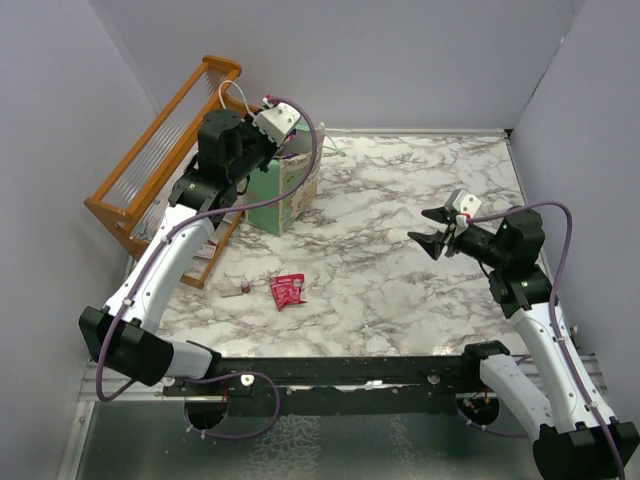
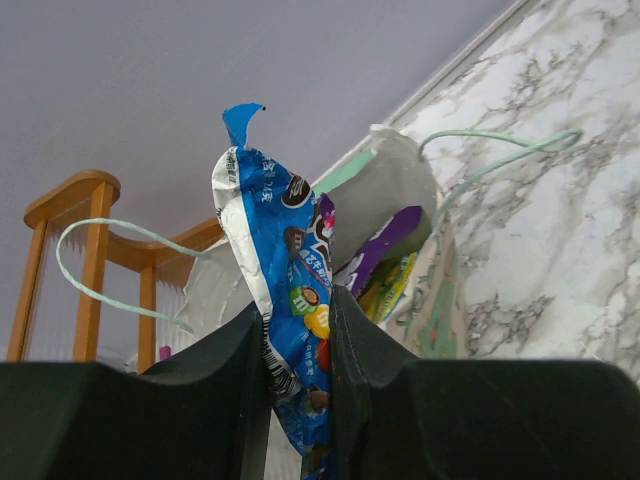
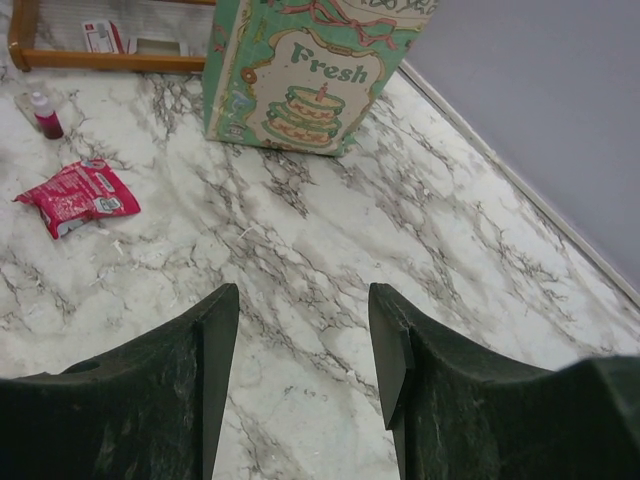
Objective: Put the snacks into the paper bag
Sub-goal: Place the snack in the paper bag.
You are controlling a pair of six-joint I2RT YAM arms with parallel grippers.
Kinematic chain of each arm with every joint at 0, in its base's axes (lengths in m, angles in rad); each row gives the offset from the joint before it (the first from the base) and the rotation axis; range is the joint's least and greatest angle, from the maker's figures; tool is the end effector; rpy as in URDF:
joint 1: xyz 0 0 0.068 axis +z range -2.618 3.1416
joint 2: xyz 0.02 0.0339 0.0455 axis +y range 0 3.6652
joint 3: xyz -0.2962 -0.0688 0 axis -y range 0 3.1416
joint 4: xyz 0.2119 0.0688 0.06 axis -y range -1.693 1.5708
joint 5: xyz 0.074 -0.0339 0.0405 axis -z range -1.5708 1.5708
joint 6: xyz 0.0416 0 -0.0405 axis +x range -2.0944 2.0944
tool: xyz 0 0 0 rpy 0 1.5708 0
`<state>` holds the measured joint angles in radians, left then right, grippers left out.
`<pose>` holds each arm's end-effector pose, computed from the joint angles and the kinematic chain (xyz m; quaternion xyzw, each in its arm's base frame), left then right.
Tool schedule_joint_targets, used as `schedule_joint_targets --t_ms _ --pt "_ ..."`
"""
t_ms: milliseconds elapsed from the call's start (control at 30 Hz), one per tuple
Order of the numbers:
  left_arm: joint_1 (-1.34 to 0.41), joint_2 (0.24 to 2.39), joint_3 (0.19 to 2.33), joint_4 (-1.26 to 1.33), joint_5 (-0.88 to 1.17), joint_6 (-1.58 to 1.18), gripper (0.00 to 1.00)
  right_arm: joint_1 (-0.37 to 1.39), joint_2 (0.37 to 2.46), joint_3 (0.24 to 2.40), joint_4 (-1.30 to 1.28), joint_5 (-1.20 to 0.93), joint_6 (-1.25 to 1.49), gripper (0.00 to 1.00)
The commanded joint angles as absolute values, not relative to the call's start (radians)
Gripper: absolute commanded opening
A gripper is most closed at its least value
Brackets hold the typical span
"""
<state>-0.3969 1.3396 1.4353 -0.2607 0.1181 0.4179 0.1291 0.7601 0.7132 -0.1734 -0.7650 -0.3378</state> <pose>0.2481 -0.1093 0.4629 0.3368 0.6842 -0.0382 0.6457 0.1166 0.0442 0.3449 -0.3945 0.6505 0.2293 0.6071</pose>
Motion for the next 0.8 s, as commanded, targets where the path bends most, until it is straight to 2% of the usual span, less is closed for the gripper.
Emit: schedule_joint_targets --t_ms 0,567,767 --pt "-0.349 1.422 1.502 -0.233 0.125 0.469 0.00 0.122 0.747 0.695 -0.167 -0.799 -0.348 0.55" --pt "-0.259 1.746 1.728 -0.327 0.226 0.468 0.00 0.115 0.733 0.675 -0.160 -0.806 -0.364 0.57" --pt "-0.252 1.801 1.772 -0.382 0.219 0.473 0.05 0.114 0.730 0.674 -0.160 -0.803 -0.367 0.57"
